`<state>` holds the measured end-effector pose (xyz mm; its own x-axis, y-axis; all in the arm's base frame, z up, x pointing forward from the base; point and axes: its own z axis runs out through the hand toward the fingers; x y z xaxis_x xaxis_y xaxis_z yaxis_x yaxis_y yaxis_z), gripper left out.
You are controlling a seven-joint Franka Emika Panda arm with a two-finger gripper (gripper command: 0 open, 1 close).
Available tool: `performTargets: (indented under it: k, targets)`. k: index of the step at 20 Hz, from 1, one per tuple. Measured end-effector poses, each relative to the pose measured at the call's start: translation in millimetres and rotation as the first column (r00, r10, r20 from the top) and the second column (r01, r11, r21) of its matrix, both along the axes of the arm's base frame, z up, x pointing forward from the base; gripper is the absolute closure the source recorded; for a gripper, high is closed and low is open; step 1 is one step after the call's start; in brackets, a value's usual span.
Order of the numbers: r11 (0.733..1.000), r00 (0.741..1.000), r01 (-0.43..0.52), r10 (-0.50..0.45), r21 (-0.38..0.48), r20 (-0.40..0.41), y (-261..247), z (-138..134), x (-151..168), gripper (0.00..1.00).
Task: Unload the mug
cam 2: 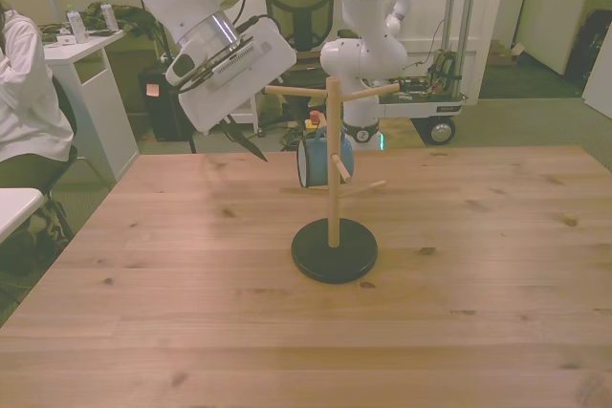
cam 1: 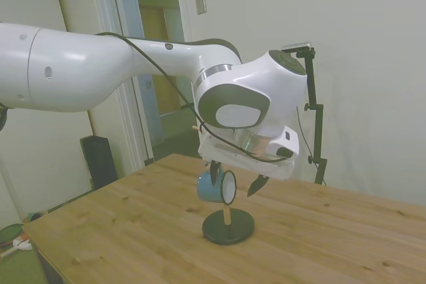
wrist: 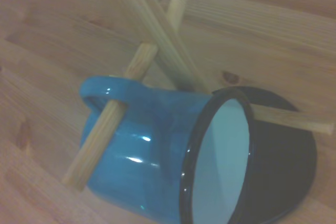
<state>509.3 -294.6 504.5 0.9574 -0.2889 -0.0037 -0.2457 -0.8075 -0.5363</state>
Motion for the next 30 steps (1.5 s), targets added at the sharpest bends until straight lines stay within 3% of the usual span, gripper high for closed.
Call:
performTargets:
  k: [3, 12, 24, 25, 30]
  targets:
    - [1.0, 1.0, 0.013, -0.013, -0.017, 0.01, -7, 5, -5, 0.0]
    - [0.989, 0.986, -0.149, 0.148, -0.001, 0.08, 15, -14, 3, 0.0]
    - [0.967, 0.96, -0.247, 0.236, 0.061, 0.148, 31, -36, 13, 0.0]
    - [0.965, 0.959, -0.254, 0.242, 0.065, 0.147, 33, -37, 14, 1.0]
    - [0.955, 0.952, -0.28, 0.264, 0.095, 0.155, 42, -37, 16, 1.0]
